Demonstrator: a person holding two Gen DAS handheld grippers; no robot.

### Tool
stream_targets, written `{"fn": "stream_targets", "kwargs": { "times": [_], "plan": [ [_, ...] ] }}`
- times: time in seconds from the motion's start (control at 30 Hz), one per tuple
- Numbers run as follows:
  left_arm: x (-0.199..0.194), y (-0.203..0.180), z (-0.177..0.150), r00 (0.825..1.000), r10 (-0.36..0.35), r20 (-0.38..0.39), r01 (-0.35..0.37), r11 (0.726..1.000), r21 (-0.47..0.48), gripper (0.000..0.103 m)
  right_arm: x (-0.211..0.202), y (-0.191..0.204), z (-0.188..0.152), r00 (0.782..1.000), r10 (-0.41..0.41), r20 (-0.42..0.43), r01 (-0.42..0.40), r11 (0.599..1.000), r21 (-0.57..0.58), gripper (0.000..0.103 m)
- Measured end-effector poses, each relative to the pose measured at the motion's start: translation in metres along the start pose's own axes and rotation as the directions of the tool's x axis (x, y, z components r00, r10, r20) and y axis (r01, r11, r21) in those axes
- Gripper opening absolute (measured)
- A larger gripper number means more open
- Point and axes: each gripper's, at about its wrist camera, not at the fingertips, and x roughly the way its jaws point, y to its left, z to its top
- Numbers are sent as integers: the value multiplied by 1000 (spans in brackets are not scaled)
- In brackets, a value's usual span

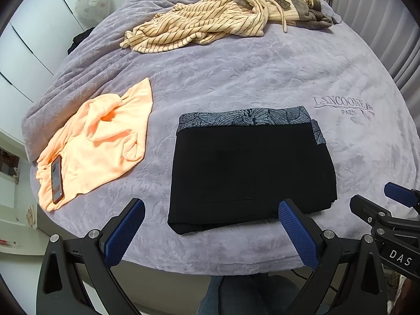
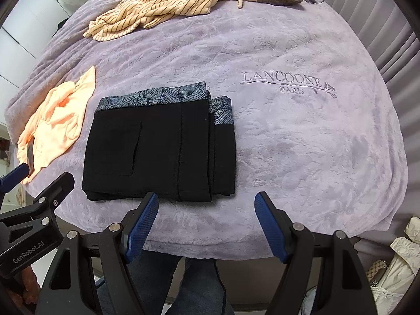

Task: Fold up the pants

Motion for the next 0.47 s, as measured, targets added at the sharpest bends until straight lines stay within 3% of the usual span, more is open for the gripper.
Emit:
{"fn": "stream_targets", "kwargs": {
  "times": [0.47],
  "plan": [
    [-2,-1,4,999,-40,23,40,999,9,102,1,0,4,1000,-3,7,3,1000,-1,79]
  ]
}}
